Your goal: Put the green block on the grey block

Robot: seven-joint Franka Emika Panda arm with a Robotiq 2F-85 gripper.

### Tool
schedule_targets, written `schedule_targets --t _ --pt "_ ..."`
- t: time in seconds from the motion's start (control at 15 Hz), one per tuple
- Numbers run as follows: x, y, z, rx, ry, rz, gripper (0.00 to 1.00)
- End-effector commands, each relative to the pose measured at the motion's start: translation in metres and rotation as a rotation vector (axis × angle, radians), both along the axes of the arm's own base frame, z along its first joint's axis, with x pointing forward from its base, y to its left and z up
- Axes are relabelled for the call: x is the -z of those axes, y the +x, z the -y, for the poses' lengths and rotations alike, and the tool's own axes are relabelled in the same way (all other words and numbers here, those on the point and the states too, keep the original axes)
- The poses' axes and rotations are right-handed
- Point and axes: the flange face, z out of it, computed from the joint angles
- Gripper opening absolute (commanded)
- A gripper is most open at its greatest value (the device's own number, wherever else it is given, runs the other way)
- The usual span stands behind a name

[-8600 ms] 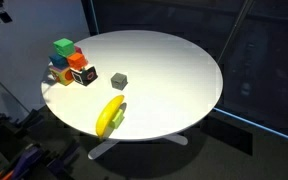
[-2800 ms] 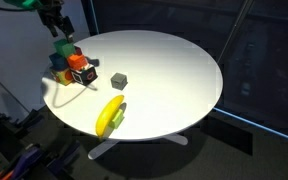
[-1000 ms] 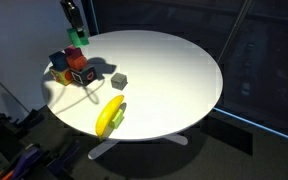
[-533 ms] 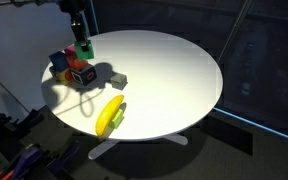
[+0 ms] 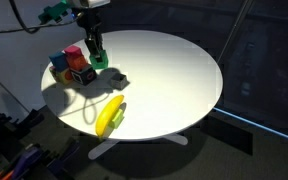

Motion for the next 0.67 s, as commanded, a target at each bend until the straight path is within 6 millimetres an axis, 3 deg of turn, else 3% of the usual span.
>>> schedule_targets --t 0.0,0.47,0.53,0.6 --pt "0.007 0.008 0.015 0.109 -0.018 0.000 0.30" --pt "0.012 0.014 0.022 0.275 -0.026 -0.002 0.30" --pt "0.018 0.007 0.022 0.245 -0.013 -0.006 0.55" --pt "0.017 0.008 0.021 0.253 -0.013 -0.004 0.55"
